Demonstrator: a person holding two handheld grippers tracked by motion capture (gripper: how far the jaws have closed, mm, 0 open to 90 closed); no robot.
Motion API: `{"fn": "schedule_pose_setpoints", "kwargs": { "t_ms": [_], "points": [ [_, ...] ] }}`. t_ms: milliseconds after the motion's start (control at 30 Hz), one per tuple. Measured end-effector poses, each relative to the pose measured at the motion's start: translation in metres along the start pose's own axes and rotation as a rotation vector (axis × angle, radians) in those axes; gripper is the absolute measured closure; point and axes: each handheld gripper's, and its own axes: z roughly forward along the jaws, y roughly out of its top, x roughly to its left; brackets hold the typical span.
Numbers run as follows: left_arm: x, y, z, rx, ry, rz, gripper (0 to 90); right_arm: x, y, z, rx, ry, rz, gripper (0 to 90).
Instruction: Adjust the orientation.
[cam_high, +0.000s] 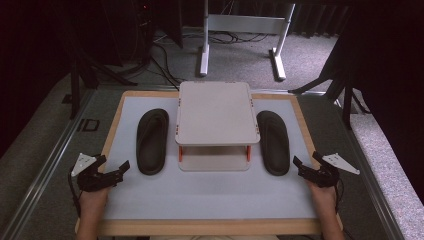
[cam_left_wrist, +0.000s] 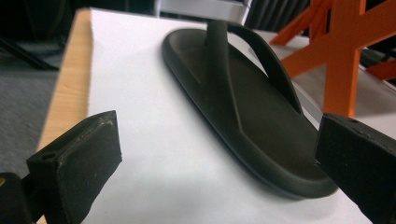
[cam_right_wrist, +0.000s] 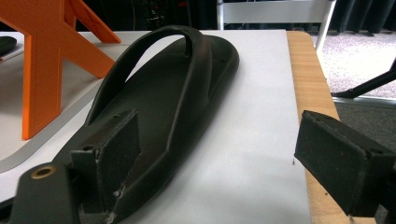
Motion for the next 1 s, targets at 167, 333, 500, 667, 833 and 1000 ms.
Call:
{"fn": "schedule_pose_setpoints", "kwargs": {
  "t_ms": [167,333,500,667,833,1000],
  "points": [
    [-0.002,0.014,0.003,0.090,-0.039,0.009,0.6,0.000,0.000,0.002,0.011,-0.009,-0.002,13.5],
    [-0.006,0.028,0.007,0.155,-0.030,0.042,0.6,0.001,0.000,0.003,0.018,-0.008,-0.009,13.5],
    [-0.011,0.040,0.012,0.230,-0.036,0.077,0.6,0.001,0.000,0.003,0.018,-0.006,-0.001,13.5],
    [-0.015,0.053,0.017,0.279,-0.046,0.110,0.6,0.001,0.000,0.003,0.020,-0.007,-0.001,13.5],
    [-0.015,0.066,0.023,0.333,-0.054,0.139,0.7,0.002,0.000,0.004,0.029,-0.014,-0.018,13.7],
    [-0.013,0.080,0.033,0.412,-0.076,0.155,3.0,0.002,-0.001,0.004,0.027,-0.013,-0.015,13.7]
  ]
}}
